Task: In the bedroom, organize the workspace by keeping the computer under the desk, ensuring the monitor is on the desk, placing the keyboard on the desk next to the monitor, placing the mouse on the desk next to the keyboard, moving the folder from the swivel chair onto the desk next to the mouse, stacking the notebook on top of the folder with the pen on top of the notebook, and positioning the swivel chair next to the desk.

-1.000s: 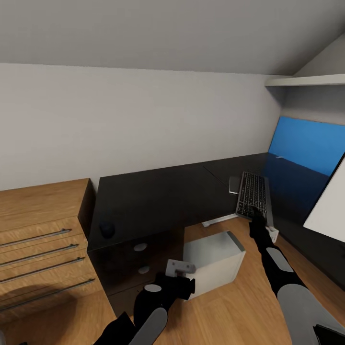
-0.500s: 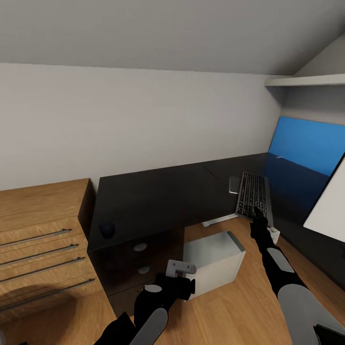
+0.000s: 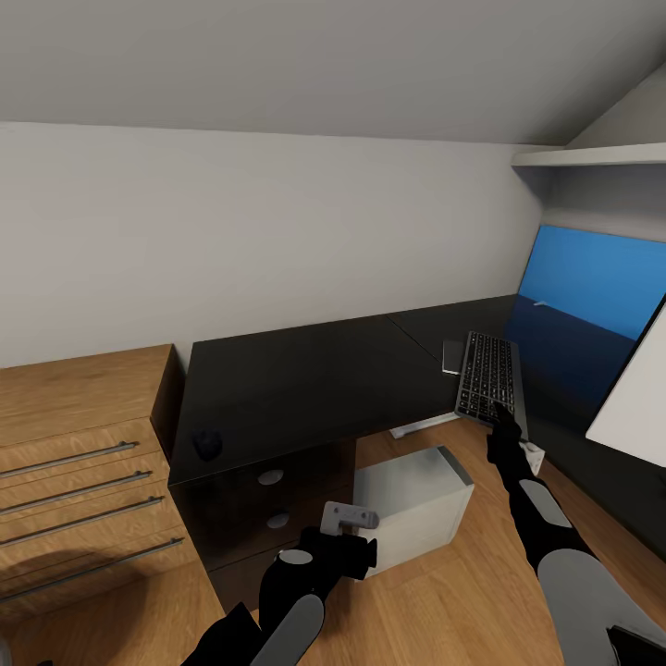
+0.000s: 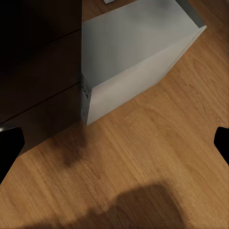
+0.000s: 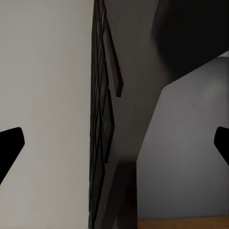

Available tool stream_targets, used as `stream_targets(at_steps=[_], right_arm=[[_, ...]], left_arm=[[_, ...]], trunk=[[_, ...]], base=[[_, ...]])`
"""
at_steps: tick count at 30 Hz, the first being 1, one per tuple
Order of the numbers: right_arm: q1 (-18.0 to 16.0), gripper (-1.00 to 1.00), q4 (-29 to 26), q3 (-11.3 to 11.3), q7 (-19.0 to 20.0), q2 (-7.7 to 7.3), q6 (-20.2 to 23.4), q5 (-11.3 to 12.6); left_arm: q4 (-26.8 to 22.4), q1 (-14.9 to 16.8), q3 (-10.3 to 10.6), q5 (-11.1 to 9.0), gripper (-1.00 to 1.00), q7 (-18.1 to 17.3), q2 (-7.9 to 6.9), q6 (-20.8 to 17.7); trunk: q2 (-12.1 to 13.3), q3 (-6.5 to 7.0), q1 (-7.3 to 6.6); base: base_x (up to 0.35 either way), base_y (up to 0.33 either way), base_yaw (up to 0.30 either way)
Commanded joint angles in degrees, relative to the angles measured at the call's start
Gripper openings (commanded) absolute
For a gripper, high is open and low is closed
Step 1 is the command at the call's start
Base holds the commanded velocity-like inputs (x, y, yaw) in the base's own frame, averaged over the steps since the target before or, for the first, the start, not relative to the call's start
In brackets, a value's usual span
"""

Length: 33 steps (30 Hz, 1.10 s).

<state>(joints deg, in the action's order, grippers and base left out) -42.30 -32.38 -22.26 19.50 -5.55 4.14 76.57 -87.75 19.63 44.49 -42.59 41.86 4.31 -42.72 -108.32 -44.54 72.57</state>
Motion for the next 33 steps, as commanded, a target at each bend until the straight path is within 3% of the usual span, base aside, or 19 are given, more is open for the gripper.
stream_targets(at_steps=[1, 22, 23, 33], right_arm=[[-0.05, 1.00, 0.04, -0.19, 0.22, 0.01, 0.43, 0.59], [-0.06, 1.00, -0.04, -0.15, 0.05, 0.01, 0.43, 0.51], [-0.06, -1.00, -0.04, -0.15, 0.04, 0.01, 0.43, 0.51], [-0.06, -1.00, -0.05, -0.15, -0.01, 0.01, 0.44, 0.50]], left_arm=[[-0.05, 0.06, 0.07, -0.55, 1.00, 0.59, 0.00, -0.04], [-0.05, 0.06, 0.05, -0.56, 1.00, 0.59, 0.00, -0.07], [-0.05, 0.06, 0.04, -0.56, 1.00, 0.59, 0.00, -0.07], [-0.05, 0.06, 0.00, -0.57, 1.00, 0.59, 0.00, -0.06]], trunk=[[-0.03, -0.05, -0.01], [-0.03, -0.05, -0.01], [-0.03, -0.05, -0.01], [-0.03, -0.05, -0.01]], base=[[0.000, 0.000, 0.000], [0.000, 0.000, 0.000], [0.000, 0.000, 0.000], [0.000, 0.000, 0.000]])
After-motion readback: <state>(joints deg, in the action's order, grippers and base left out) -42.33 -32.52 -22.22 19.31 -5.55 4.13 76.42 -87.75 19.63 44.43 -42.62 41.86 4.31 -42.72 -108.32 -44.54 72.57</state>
